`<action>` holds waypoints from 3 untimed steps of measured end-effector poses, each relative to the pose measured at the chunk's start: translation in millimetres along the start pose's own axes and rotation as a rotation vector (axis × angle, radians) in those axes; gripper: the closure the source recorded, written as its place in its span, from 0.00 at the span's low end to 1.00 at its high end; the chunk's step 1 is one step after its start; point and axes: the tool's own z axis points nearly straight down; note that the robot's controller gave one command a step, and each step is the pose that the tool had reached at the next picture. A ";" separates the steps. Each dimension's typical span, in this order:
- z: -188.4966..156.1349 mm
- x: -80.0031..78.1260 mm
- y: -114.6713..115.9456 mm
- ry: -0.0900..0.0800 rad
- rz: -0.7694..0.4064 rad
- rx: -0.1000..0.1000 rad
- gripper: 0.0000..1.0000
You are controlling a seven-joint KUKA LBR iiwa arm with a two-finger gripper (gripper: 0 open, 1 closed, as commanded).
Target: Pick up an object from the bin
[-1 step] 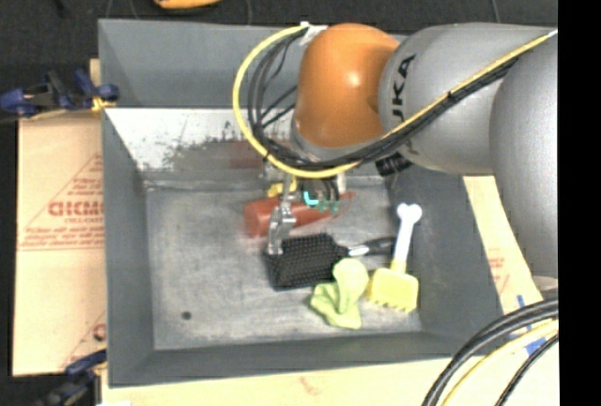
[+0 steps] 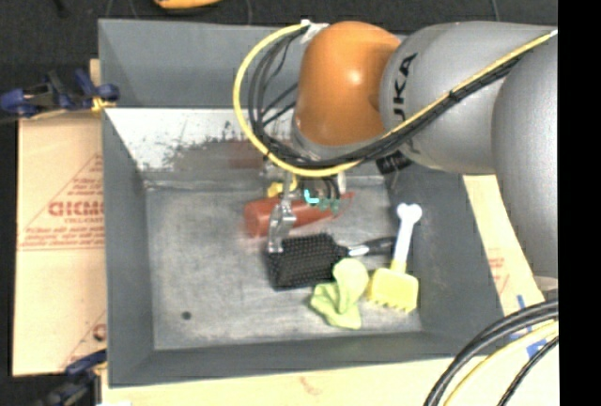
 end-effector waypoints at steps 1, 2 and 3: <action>5.8 -8.9 0.7 -0.007 -0.078 0.002 0.00; 88.0 -45.6 -18.4 0.013 -0.715 -0.010 1.00; 94.2 -47.8 -20.6 -0.015 -0.719 0.000 0.00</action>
Offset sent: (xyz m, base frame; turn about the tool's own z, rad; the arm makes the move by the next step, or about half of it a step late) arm 0.0436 -0.0227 -0.1005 -0.7220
